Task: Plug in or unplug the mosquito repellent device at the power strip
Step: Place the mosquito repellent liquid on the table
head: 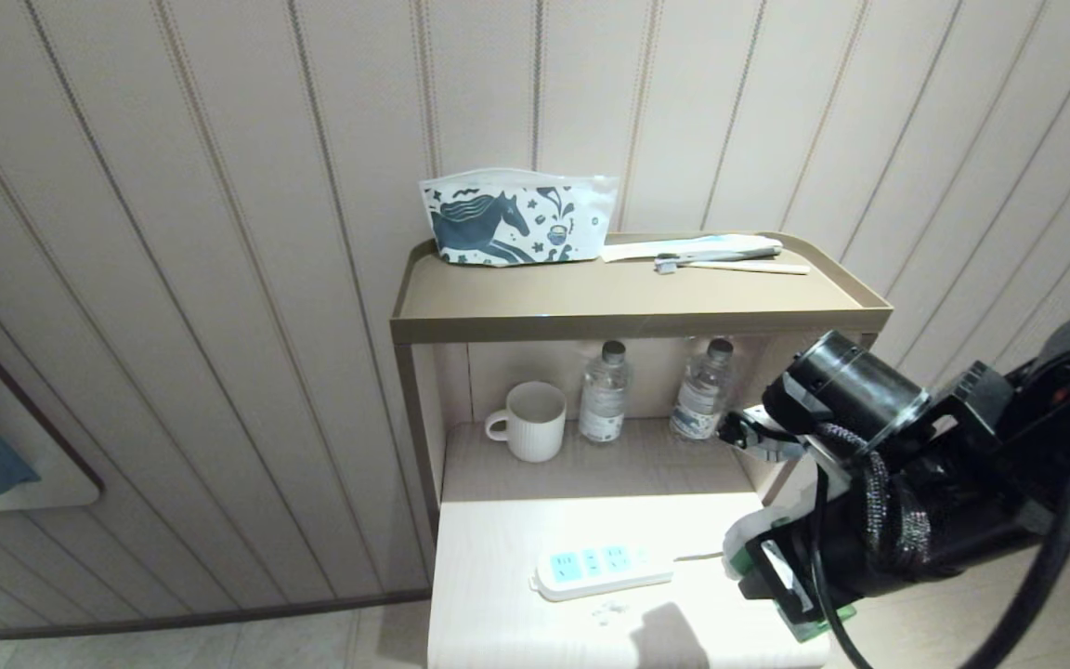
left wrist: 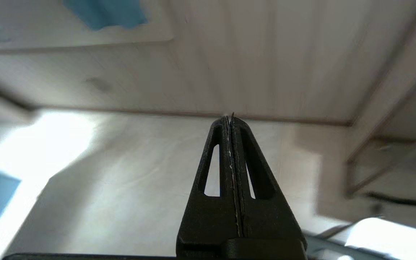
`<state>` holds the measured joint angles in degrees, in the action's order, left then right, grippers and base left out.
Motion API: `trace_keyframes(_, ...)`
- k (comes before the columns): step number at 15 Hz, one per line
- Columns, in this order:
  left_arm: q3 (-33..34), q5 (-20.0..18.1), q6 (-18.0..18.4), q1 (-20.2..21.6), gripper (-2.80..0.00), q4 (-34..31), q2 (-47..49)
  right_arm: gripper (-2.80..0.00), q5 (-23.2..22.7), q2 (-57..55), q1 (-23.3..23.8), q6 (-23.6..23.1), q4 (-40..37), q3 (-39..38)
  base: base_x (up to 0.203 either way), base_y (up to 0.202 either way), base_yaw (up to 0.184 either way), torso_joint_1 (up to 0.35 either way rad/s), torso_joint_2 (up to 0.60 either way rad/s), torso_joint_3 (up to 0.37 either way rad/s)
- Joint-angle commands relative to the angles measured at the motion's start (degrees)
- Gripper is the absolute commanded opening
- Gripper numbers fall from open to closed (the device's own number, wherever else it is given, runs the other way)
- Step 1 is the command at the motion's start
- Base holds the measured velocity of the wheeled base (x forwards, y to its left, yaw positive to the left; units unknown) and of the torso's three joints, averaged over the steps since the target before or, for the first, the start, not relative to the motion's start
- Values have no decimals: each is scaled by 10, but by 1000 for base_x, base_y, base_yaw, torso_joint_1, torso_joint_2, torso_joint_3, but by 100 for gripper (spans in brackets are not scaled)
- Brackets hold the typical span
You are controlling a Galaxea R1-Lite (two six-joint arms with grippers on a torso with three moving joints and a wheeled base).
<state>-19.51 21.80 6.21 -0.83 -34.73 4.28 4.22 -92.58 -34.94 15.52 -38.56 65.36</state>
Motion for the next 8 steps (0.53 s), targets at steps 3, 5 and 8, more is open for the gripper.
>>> trace_keyframes(3,100,-143,-37,6,-280,130,-42,-280,1,39,5,1,-1,-14,0,0,0,0,0,0)
trace_keyframes(5,157,-209,-41,6,-280,244,-42,-280,2,52,8,1,12,-17,0,0,0,0,0,0)
trace_keyframes(8,186,-231,-36,6,-280,324,-42,-280,5,77,5,-4,98,-58,0,0,0,0,0,0)
